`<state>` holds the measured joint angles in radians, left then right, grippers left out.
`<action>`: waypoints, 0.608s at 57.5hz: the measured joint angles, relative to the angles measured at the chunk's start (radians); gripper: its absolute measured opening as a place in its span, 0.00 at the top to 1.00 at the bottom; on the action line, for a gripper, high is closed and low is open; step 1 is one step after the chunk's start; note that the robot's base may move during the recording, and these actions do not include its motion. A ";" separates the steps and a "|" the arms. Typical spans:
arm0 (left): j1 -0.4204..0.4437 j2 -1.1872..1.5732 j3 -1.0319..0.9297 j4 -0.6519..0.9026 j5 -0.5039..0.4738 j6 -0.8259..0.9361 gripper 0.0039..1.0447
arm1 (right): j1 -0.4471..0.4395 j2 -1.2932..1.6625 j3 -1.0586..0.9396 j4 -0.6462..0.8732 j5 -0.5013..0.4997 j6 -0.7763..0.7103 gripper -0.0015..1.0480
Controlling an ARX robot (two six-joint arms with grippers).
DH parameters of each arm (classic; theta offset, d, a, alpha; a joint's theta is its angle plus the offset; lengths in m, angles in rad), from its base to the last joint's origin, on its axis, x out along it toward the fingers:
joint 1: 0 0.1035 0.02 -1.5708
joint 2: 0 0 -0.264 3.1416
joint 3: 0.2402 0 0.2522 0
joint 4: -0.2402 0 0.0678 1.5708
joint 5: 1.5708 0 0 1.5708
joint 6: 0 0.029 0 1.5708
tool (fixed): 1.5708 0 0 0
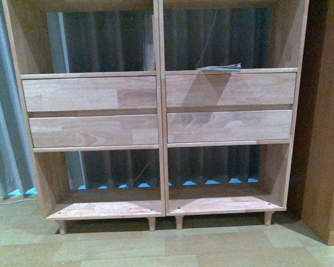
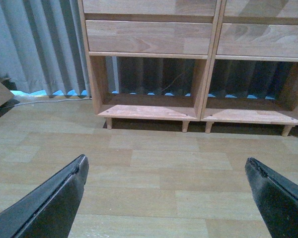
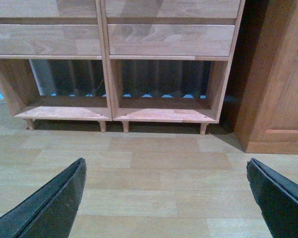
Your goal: Organize books on shelf
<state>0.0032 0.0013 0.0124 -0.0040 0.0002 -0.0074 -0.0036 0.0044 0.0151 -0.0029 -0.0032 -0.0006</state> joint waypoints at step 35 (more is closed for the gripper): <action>0.000 0.000 0.000 0.000 0.000 0.000 0.07 | 0.000 0.000 0.000 0.000 0.000 0.000 0.07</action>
<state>0.0032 0.0010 0.0124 -0.0040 0.0002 -0.0078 -0.0036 0.0040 0.0151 -0.0029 -0.0032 -0.0006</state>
